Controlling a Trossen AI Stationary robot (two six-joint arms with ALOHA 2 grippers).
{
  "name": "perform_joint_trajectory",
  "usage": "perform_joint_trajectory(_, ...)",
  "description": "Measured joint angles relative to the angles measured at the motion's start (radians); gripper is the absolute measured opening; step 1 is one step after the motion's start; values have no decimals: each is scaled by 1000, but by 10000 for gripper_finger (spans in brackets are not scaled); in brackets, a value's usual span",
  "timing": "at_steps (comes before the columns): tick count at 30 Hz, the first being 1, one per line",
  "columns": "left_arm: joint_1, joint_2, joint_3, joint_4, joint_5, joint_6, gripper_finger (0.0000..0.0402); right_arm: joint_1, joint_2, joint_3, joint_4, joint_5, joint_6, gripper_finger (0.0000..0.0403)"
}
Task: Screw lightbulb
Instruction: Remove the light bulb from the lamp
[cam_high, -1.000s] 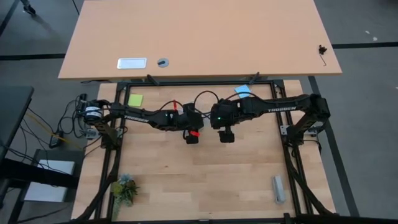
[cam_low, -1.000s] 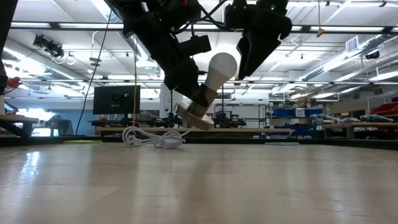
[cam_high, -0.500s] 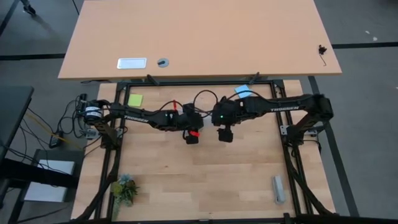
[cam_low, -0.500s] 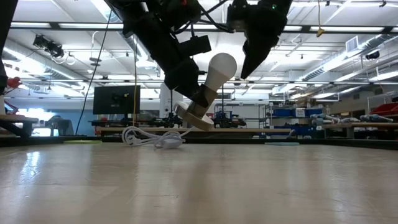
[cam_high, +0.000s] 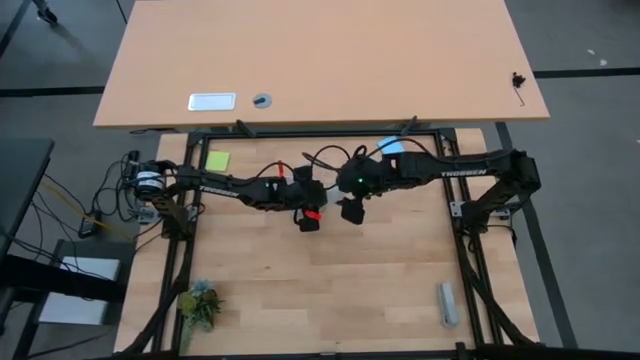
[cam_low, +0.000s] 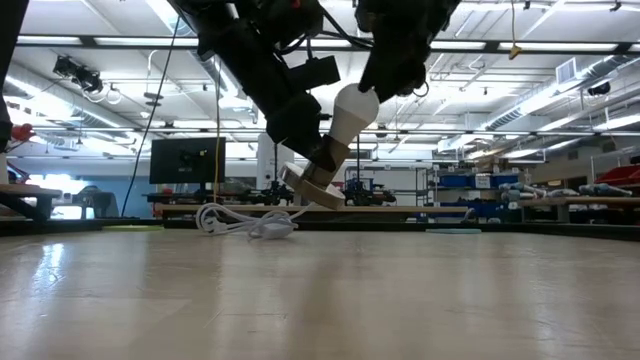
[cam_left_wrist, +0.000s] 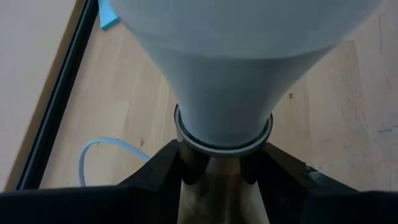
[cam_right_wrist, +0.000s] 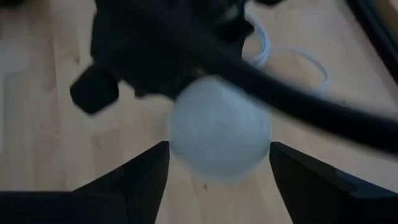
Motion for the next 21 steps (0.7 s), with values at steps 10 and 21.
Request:
perform_joint_trajectory(10,0,0,0,8,4,-4,162,-7,0,0,35,16,34,351)
perform_joint_trajectory(21,0,0,0,24,4,1,162,-24,0,-1,42,16,-16,371)
